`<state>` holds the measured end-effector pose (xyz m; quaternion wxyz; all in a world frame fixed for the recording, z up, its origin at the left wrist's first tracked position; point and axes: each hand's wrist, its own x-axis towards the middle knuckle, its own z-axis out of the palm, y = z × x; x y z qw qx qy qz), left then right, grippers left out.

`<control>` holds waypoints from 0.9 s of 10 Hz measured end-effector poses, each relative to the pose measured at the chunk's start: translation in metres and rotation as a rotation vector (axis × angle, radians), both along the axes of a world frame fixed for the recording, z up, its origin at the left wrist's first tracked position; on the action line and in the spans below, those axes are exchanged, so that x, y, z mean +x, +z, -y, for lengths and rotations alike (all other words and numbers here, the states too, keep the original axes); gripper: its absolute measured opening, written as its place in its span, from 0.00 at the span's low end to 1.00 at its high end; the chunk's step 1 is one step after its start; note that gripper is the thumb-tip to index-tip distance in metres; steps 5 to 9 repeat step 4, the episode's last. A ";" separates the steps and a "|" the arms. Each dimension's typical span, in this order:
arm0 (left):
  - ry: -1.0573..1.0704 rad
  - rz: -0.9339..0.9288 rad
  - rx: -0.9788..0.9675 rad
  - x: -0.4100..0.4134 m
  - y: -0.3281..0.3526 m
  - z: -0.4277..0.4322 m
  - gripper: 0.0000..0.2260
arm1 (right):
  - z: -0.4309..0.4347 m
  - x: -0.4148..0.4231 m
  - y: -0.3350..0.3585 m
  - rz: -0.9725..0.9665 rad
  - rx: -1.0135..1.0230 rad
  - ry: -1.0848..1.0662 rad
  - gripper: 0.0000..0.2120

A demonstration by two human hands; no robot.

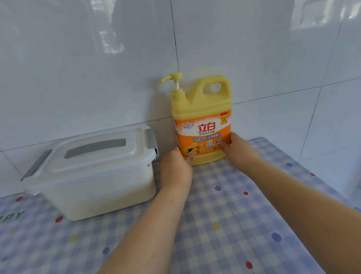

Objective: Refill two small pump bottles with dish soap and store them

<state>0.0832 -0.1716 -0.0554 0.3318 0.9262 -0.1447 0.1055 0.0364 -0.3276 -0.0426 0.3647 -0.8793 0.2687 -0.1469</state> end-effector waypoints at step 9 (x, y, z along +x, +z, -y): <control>-0.117 -0.146 0.033 -0.020 -0.009 -0.007 0.31 | -0.009 -0.009 -0.006 -0.016 0.103 0.017 0.17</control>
